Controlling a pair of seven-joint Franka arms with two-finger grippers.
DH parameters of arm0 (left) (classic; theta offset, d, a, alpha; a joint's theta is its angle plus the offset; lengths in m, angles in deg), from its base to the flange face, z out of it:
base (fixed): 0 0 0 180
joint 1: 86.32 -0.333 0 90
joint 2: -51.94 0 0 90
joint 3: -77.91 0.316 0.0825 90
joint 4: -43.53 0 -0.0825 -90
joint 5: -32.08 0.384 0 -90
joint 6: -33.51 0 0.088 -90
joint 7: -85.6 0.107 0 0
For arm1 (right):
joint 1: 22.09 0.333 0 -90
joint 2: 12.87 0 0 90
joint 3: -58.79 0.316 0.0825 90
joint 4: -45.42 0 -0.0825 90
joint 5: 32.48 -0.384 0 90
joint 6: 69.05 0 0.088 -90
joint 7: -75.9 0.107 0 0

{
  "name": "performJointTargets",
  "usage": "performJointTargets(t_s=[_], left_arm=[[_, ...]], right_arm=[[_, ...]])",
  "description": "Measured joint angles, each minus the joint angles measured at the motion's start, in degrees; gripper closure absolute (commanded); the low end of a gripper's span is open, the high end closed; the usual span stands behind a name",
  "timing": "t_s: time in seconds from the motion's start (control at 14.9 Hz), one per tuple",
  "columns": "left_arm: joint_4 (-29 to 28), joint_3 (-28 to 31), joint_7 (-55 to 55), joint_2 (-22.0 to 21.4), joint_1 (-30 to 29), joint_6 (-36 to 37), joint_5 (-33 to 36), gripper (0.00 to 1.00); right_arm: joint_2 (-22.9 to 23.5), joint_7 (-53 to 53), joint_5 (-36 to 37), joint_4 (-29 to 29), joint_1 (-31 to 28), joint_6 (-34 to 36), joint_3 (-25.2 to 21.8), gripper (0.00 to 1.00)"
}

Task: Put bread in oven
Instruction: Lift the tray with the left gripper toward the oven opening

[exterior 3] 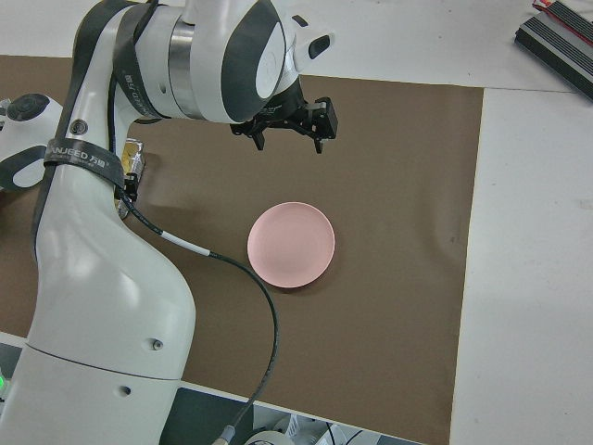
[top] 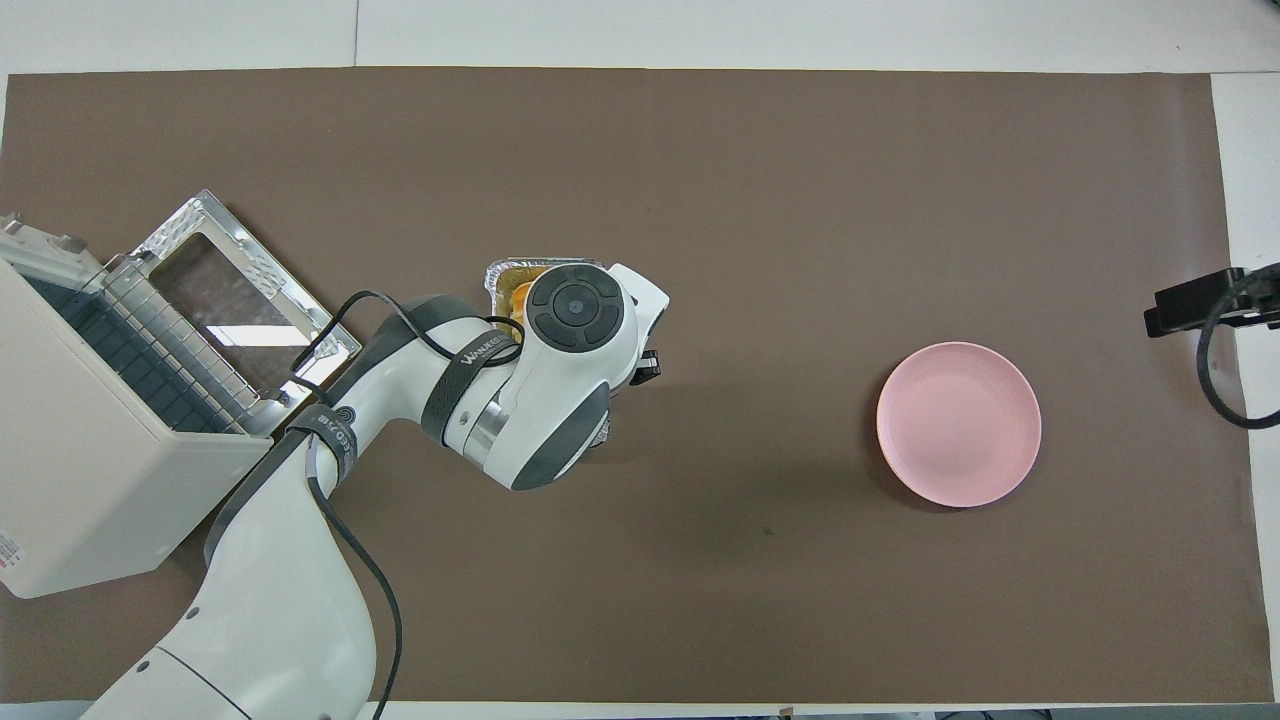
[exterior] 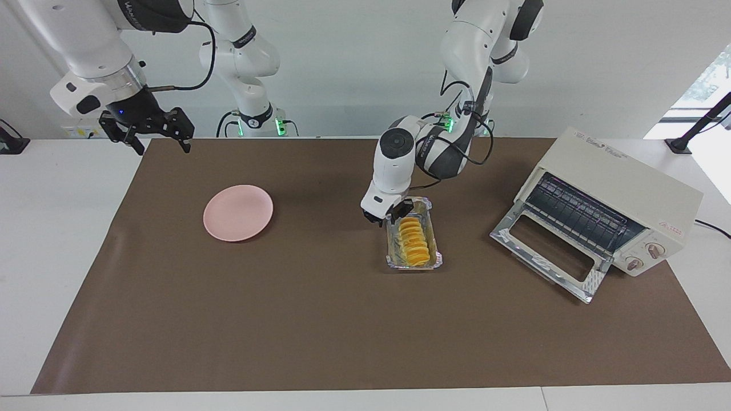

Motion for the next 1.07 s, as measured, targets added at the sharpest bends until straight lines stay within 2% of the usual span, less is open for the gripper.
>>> performJointTargets(t_s=[0.34,0.67,0.81,1.07], left_arm=[[0.8,0.7,-2.7,-0.4,-0.2,0.6,-2.0,1.00],[11.0,2.4,-3.3,-1.8,-4.3,11.8,-3.8,1.00],[13.4,6.1,-3.4,-2.0,-4.5,17.3,-1.3,1.00],[13.8,15.4,-3.4,-1.6,-7.4,18.7,3.1,1.00]], right_arm=[[0.0,0.0,-0.2,0.0,0.0,0.0,0.0,0.00],[0.0,0.0,-0.2,0.0,0.0,0.0,0.0,0.00],[0.0,0.0,-0.3,0.0,0.0,0.0,0.0,0.00],[0.0,0.0,-0.4,0.0,0.0,-0.1,0.1,0.00]])
